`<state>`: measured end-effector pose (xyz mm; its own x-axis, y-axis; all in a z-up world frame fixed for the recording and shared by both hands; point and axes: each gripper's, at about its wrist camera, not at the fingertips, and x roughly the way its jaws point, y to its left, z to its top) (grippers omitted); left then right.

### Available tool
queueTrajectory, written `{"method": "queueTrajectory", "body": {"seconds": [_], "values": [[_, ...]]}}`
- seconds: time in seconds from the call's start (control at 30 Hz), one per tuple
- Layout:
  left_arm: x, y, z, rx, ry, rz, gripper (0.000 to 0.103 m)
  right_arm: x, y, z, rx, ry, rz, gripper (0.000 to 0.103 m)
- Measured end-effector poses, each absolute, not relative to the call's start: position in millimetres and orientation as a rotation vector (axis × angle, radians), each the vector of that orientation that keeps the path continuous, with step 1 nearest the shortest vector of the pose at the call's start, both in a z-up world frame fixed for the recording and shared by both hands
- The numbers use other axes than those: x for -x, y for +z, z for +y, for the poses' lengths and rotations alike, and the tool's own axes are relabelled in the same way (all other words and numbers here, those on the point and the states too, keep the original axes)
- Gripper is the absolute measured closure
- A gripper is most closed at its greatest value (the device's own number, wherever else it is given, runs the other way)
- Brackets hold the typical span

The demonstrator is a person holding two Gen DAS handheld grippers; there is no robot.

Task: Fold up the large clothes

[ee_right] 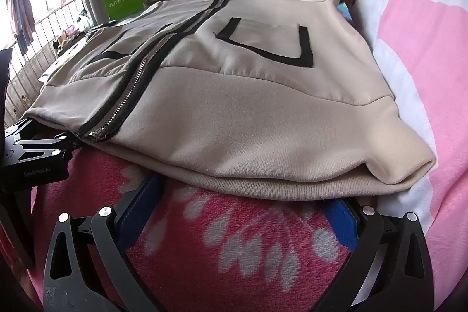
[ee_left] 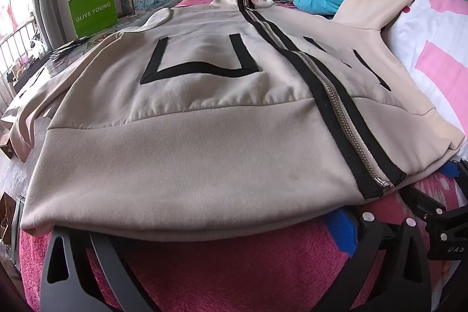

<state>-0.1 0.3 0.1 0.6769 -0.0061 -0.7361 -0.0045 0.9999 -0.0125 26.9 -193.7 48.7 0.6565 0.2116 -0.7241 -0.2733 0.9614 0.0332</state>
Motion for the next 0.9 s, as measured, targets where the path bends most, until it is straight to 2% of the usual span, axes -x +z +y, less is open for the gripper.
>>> {"method": "queueTrajectory", "body": {"seconds": [0.9], "values": [[-1.4,0.0,-1.1,0.011,0.001,0.840,0.004,-25.6,50.3,-195.8,0.075,0.279,0.810,0.007]]}}
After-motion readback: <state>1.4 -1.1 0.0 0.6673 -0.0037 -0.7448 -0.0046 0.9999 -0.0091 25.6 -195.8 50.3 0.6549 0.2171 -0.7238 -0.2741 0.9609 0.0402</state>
